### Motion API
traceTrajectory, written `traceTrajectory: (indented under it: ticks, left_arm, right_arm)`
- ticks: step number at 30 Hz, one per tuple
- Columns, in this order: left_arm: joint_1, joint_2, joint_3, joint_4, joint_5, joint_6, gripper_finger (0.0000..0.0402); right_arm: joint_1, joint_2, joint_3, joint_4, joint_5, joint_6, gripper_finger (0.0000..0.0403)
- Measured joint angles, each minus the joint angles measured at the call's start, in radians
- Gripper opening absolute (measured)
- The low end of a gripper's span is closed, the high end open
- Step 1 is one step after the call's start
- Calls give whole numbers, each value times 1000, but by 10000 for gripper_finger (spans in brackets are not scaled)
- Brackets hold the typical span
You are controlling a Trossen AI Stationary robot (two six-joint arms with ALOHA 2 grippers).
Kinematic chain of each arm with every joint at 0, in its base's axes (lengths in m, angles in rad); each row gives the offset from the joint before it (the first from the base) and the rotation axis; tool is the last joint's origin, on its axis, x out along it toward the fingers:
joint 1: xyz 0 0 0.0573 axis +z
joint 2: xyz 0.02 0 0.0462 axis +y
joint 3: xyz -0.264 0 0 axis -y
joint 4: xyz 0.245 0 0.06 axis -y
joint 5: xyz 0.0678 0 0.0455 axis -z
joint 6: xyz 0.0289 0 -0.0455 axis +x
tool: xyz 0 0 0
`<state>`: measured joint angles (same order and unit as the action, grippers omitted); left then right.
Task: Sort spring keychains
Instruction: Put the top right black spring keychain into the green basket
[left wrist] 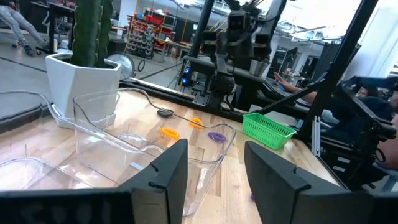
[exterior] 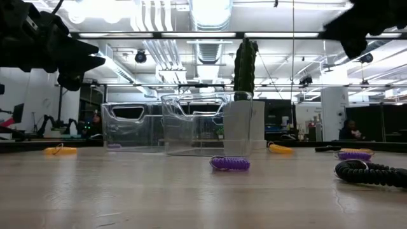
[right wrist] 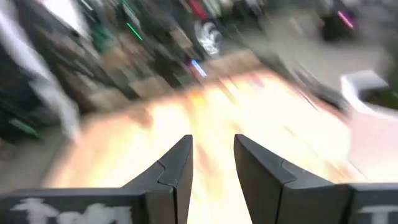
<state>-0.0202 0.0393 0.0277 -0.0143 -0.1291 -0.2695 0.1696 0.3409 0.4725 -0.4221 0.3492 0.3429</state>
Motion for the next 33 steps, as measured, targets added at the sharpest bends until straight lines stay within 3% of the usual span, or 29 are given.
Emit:
traceTrajectory:
  ticks: [3, 7, 16, 24, 33]
  left_arm:
    - [0, 0, 0, 0, 0, 0, 151]
    - [0, 0, 0, 0, 0, 0, 151]
    - [0, 0, -1, 5, 0, 0, 151]
    - [0, 0, -1, 6, 0, 0, 151]
    - [0, 0, -1, 6, 0, 0, 151]
  right_arm:
    - [0, 115, 101, -205, 95, 89, 111]
    - [0, 250, 189, -340, 200, 181, 111]
    - [-43, 477, 307, -448, 235, 281, 116]
    - [-194, 563, 355, -549, 95, 389, 179]
    - [-451, 665, 350, -587, -97, 536, 250]
